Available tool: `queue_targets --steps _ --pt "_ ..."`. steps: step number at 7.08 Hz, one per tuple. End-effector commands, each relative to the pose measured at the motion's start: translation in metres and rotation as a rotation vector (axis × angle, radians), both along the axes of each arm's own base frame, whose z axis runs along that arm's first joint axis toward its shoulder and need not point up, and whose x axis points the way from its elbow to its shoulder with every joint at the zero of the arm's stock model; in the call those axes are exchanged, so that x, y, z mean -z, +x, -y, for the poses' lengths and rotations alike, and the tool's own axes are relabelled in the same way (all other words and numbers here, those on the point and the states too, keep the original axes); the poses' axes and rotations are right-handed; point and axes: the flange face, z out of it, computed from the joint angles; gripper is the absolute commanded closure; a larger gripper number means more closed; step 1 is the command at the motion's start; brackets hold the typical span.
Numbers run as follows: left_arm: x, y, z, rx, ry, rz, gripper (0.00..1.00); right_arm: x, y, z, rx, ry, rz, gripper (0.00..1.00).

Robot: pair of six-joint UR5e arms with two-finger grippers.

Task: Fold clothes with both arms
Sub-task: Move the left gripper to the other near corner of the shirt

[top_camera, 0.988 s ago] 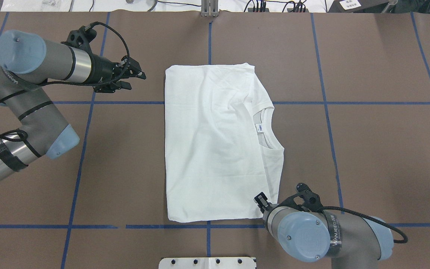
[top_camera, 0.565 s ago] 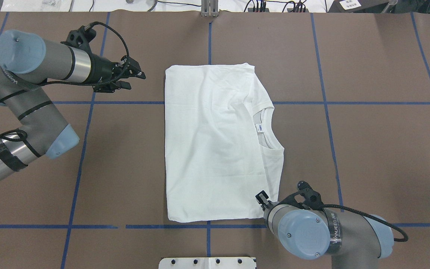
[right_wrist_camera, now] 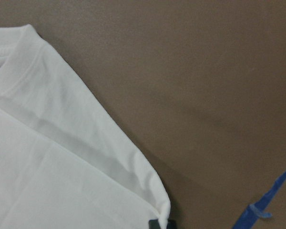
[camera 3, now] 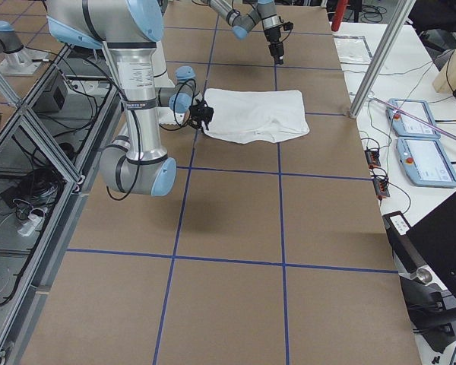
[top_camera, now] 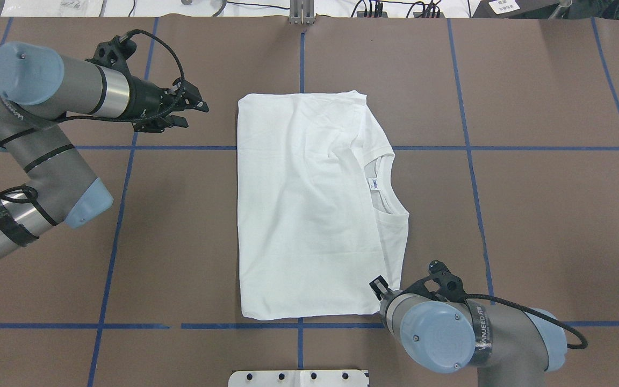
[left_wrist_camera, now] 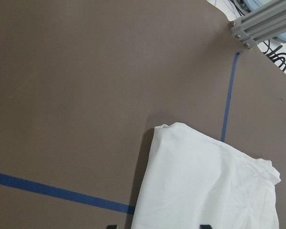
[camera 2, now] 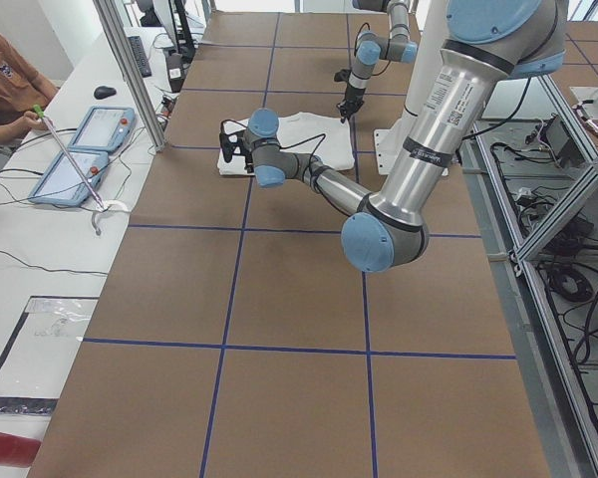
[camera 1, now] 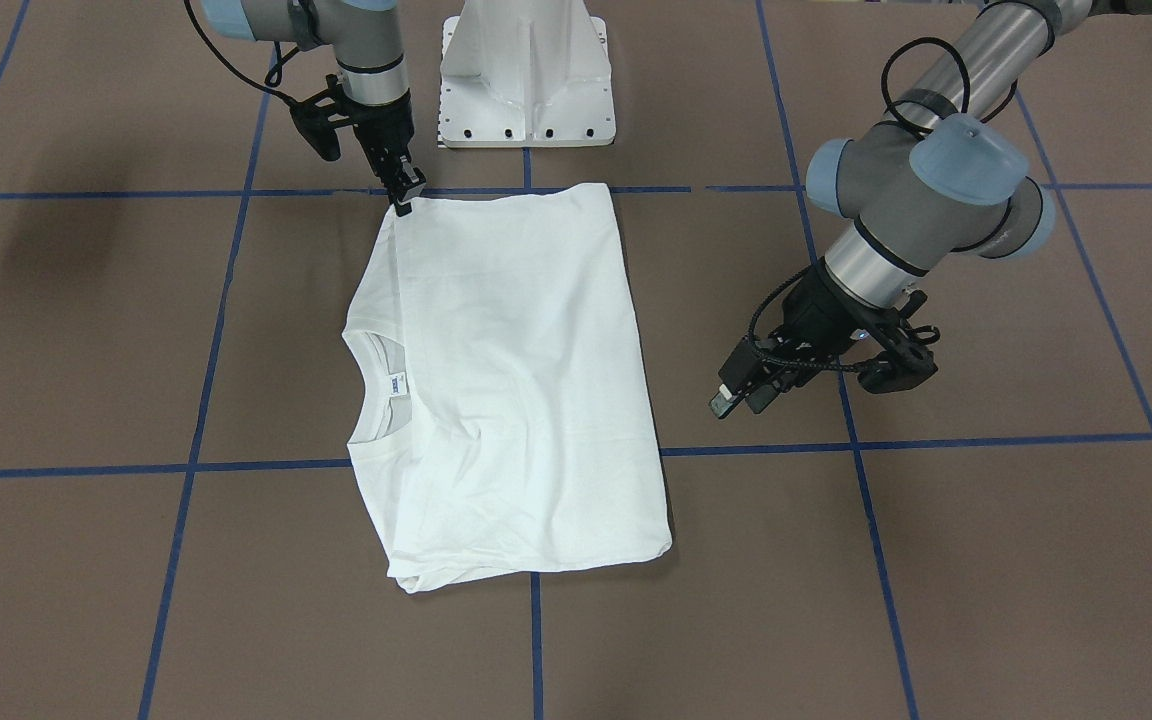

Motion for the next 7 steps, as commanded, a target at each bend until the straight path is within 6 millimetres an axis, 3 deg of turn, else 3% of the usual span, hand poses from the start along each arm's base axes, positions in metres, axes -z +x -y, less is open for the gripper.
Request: queue_targets --steps 1,4,6,7 --pt "0.027 0.010 -0.030 -0.004 -0.100 -0.094 0.35 0.008 0.005 0.003 -0.005 0.002 0.017 1.00" --pt "0.017 0.028 -0.168 -0.052 -0.216 -0.098 0.35 0.018 0.015 0.000 -0.004 0.003 0.042 1.00" --pt "0.016 0.090 -0.249 -0.049 -0.312 -0.042 0.35 0.019 0.011 -0.009 0.001 0.005 0.045 1.00" --pt "0.014 0.111 -0.276 -0.066 -0.349 -0.019 0.35 0.020 0.011 -0.011 0.004 0.005 0.046 1.00"
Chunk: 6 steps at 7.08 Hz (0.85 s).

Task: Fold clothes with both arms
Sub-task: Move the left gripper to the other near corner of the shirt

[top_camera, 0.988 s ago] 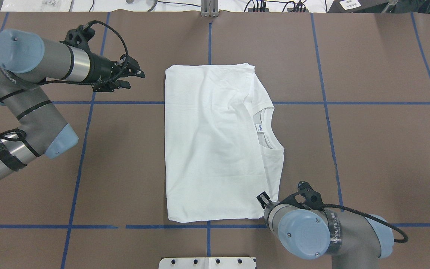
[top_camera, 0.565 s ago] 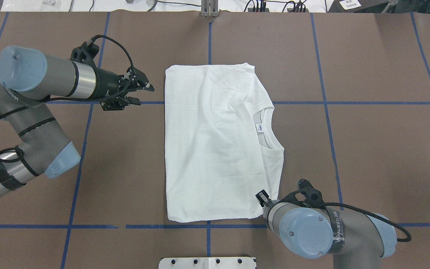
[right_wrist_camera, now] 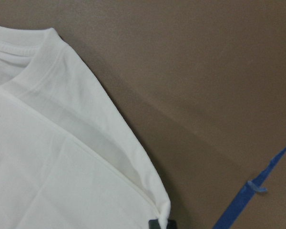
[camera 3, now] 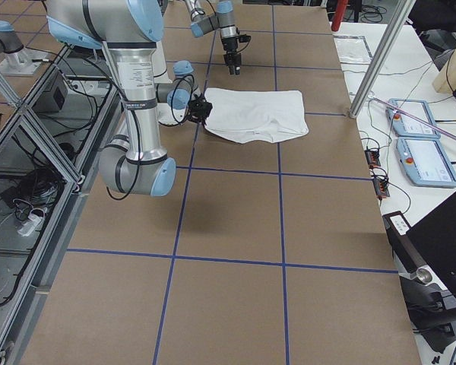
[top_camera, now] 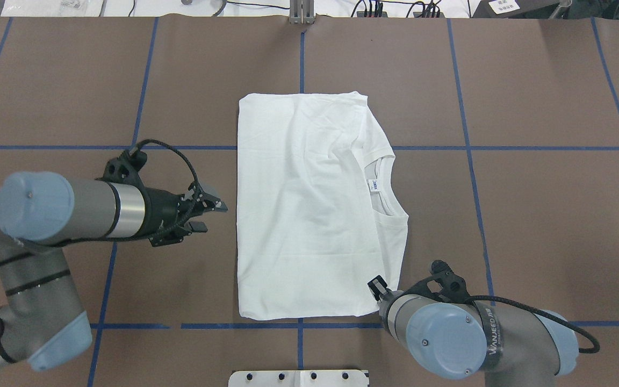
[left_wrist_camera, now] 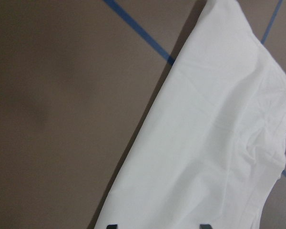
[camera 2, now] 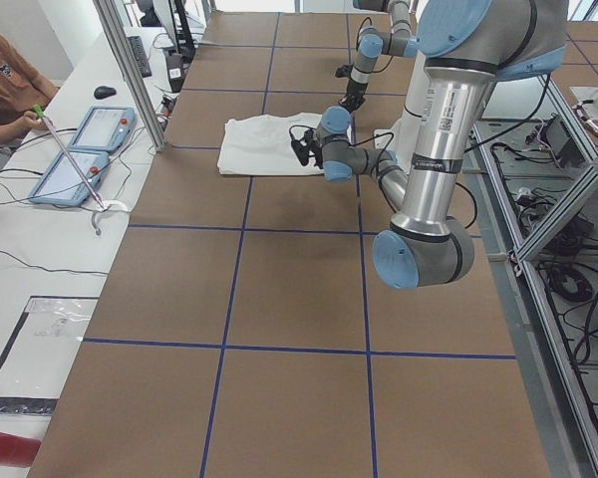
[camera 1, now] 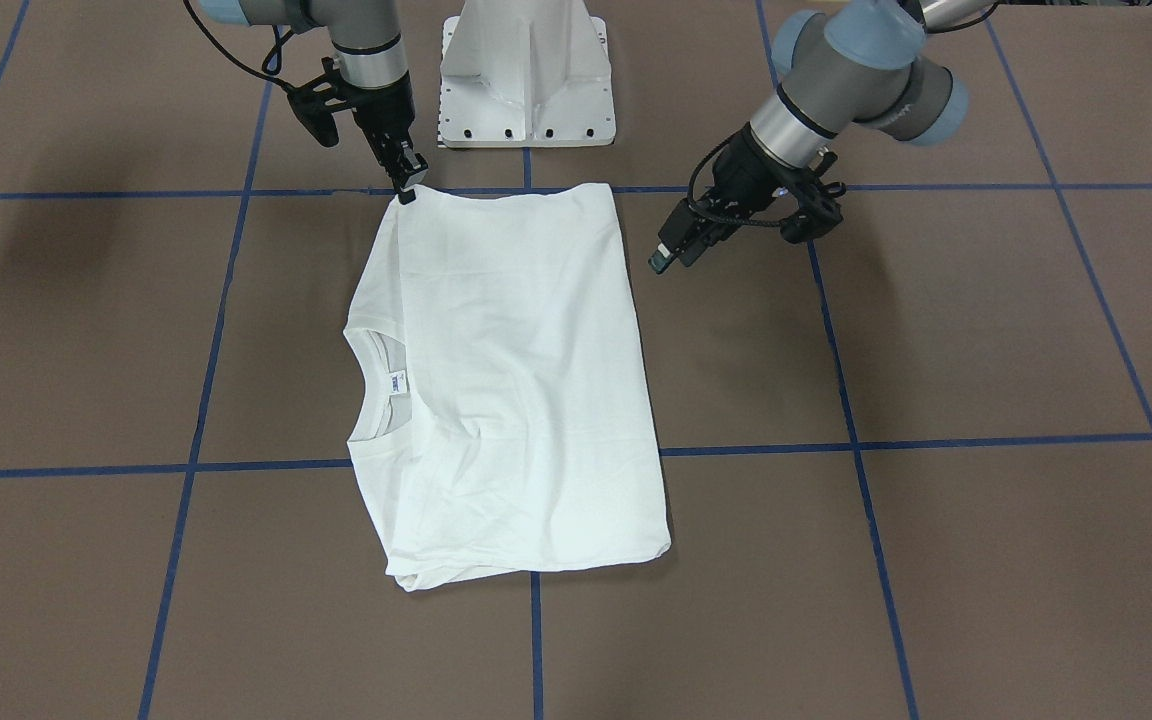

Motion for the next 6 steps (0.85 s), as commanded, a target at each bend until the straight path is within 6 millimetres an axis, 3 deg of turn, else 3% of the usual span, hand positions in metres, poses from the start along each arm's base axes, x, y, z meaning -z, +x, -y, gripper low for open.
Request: queue_targets --steps 1,2,5,6 --pt "0.002 0.045 -0.063 -0.032 -0.053 0.036 0.36 0.001 -0.001 -0.004 0.002 -0.001 0.001 1.00" --pt "0.001 0.057 -0.082 -0.065 -0.054 0.042 0.36 0.001 -0.001 -0.005 0.004 -0.001 0.003 1.00" --pt "-0.003 0.066 -0.097 -0.094 -0.058 0.058 0.42 0.002 -0.001 -0.004 0.002 -0.001 0.004 1.00" --pt "-0.003 0.070 -0.100 -0.101 -0.062 0.078 0.50 0.004 0.001 -0.004 0.001 0.000 0.009 1.00"
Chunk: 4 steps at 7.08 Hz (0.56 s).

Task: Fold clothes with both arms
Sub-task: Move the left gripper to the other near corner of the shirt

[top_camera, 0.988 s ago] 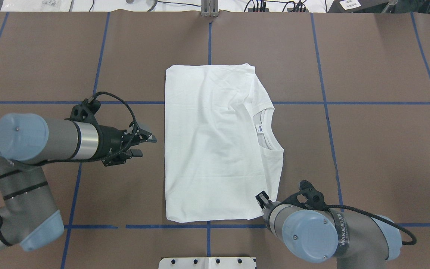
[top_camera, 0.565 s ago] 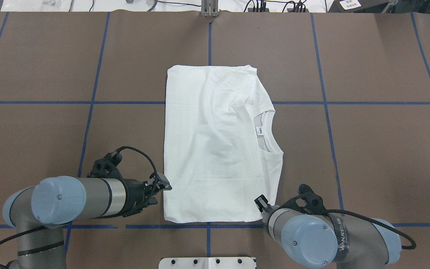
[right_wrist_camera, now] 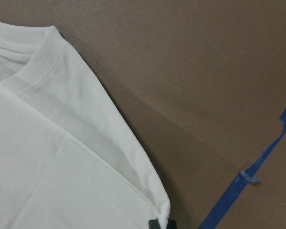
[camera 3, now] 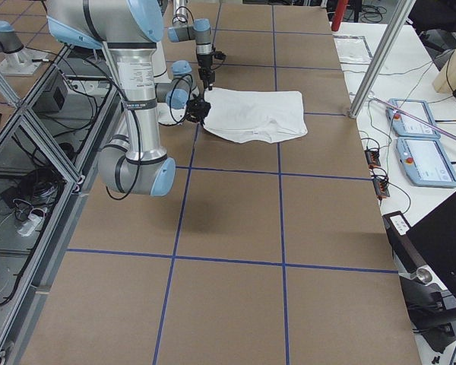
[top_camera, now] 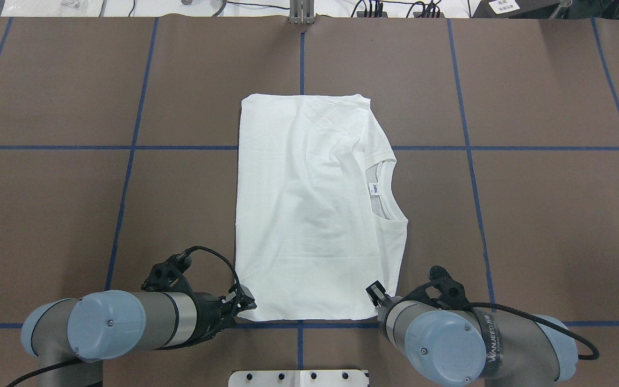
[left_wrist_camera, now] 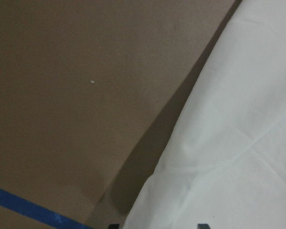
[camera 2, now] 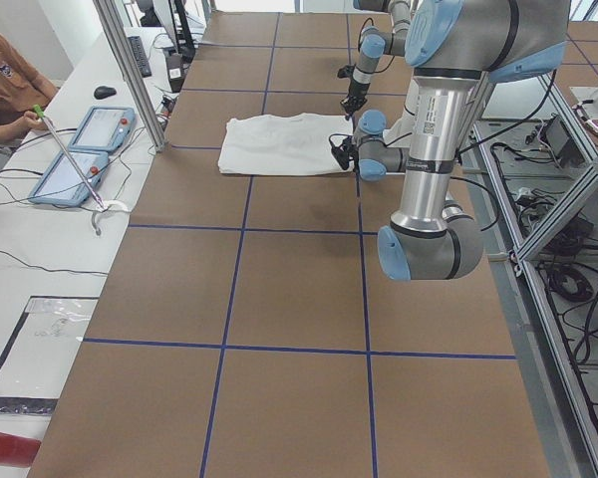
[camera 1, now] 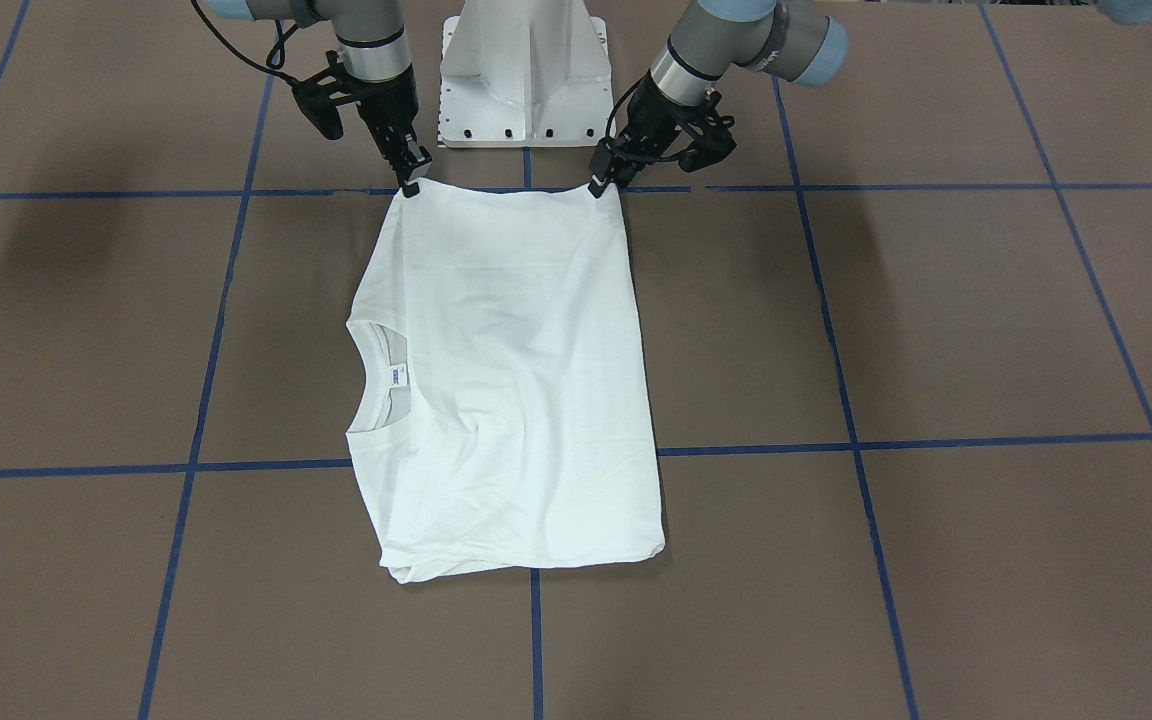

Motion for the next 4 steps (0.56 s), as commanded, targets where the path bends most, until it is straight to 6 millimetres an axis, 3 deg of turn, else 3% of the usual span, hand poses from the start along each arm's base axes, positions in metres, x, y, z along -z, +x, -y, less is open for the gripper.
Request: queue_targets --steps 1,2,4 --pt "0.000 0.006 -0.005 -0.011 -0.004 0.023 0.73 0.002 0.002 0.000 0.000 -0.001 0.005 1.00" --pt "-0.001 0.006 -0.005 -0.009 -0.004 0.025 1.00 0.001 0.002 0.000 0.000 -0.001 0.005 1.00" --pt "0.011 -0.005 -0.001 0.015 0.009 0.001 1.00 0.002 0.002 0.000 0.000 0.000 0.006 1.00"
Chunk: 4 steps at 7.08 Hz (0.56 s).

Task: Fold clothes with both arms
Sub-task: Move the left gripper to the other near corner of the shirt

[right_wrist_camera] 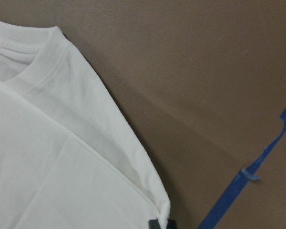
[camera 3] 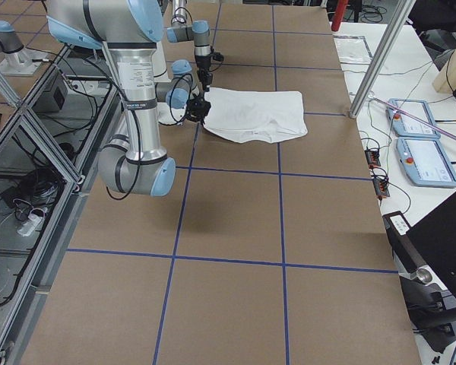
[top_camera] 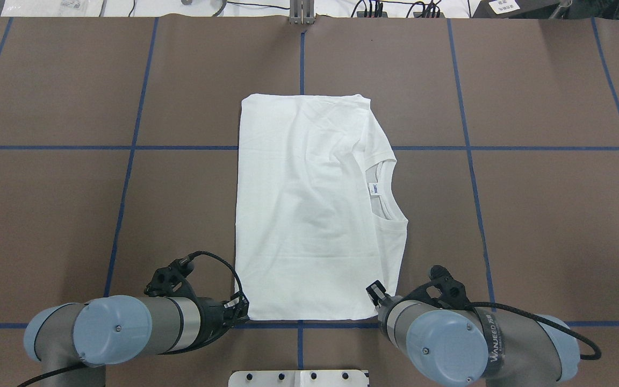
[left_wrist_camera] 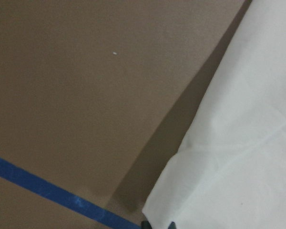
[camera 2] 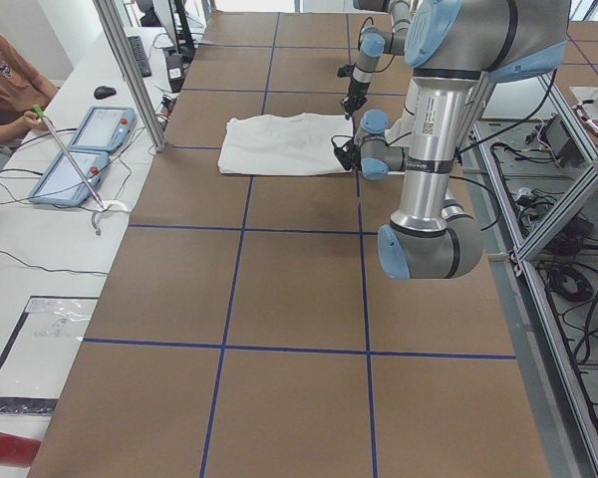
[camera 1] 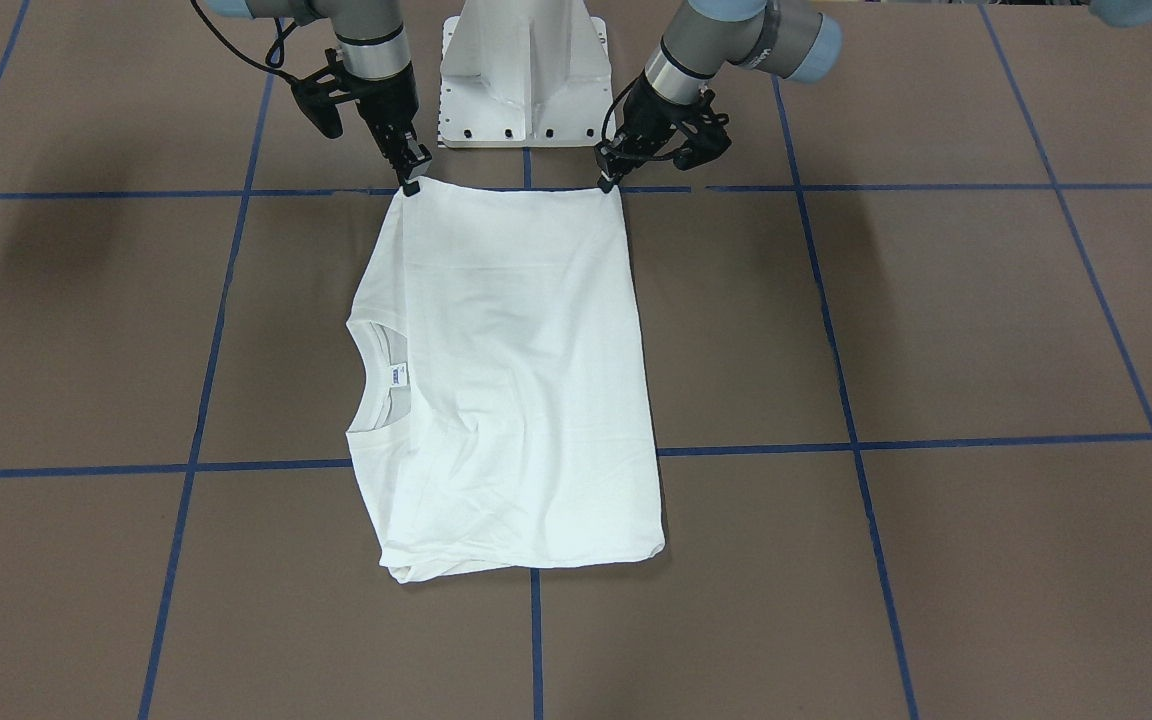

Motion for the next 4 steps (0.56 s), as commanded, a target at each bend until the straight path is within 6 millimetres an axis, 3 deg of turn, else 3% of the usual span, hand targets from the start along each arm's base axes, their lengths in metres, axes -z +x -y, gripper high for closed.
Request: queue_targets --steps 1,3,4 --pt "0.015 -0.017 0.002 0.014 0.010 -0.035 1.00 0.002 0.000 -0.001 0.002 0.000 0.003 1.00" --pt "0.033 -0.032 -0.006 0.027 -0.013 -0.081 1.00 0.018 0.012 -0.006 0.009 0.004 0.043 1.00" --pt "0.049 -0.040 -0.031 0.016 -0.034 -0.087 1.00 0.031 0.026 -0.019 0.032 0.004 0.052 1.00"
